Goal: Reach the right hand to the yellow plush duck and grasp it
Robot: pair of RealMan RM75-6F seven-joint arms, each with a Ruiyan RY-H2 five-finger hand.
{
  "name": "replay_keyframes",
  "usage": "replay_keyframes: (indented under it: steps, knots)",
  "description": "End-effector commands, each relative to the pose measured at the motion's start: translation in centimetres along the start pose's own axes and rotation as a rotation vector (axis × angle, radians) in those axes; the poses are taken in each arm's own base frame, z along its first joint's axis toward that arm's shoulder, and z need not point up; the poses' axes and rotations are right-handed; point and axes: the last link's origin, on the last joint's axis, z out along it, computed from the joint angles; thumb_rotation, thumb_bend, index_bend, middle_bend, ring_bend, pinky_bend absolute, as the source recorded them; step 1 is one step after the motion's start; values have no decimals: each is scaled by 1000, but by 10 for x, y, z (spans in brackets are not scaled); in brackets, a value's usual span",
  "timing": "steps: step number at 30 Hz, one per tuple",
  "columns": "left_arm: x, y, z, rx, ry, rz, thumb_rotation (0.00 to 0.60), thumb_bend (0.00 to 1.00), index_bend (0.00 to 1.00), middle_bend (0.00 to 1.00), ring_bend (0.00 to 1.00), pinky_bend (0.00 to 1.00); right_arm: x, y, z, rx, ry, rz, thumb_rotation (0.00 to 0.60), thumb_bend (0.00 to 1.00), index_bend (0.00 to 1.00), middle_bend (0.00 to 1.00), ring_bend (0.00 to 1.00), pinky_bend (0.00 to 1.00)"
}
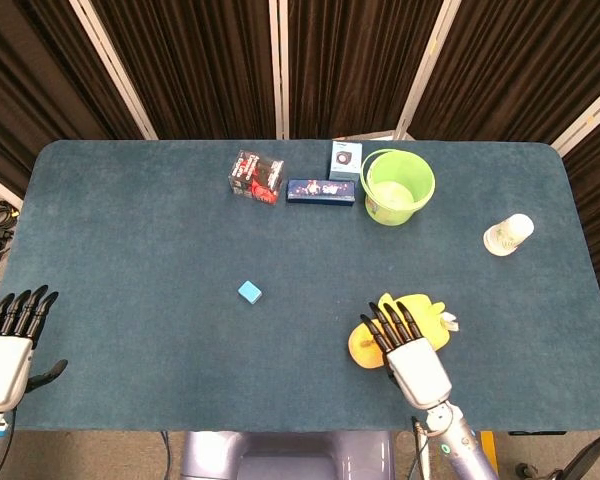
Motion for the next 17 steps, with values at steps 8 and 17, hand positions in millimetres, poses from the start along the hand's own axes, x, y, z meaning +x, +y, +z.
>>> replay_keyframes:
  steps: [8,17]
  knots:
    - [3,0,-1,-15,27,-8,600,166,0,0,0,0,33,44,-35,-100,32,-48,600,424,0,0,0,0]
    - [2,-1,0,-19,48,2,600,167,0,0,0,0,61,93,-73,-242,62,-86,600,367,0,0,0,0]
